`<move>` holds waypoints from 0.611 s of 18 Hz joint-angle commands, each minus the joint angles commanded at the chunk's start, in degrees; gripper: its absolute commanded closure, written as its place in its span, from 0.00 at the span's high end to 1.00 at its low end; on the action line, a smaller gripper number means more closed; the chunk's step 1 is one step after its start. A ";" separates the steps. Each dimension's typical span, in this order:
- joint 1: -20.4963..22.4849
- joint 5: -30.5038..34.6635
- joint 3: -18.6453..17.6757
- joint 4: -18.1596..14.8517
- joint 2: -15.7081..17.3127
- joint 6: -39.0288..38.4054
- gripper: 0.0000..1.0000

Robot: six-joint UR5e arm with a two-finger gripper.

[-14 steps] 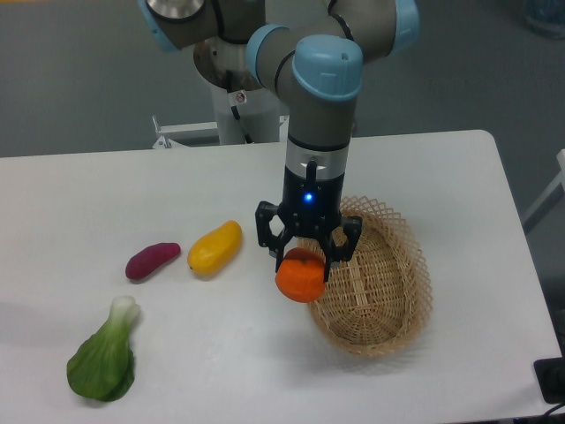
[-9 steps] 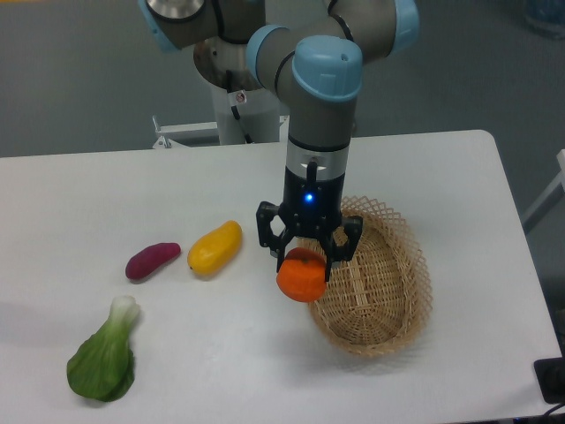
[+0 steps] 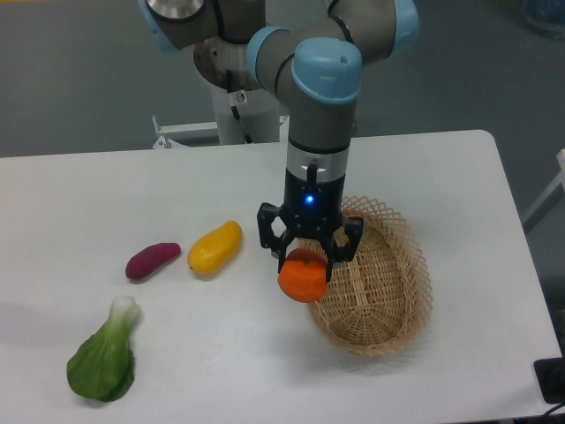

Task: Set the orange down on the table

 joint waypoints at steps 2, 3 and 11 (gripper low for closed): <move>-2.72 3.60 0.26 0.52 -1.75 -0.26 0.63; -4.30 6.49 0.70 0.53 -3.50 -1.57 0.63; -8.70 8.10 2.28 0.70 -11.07 -6.06 0.63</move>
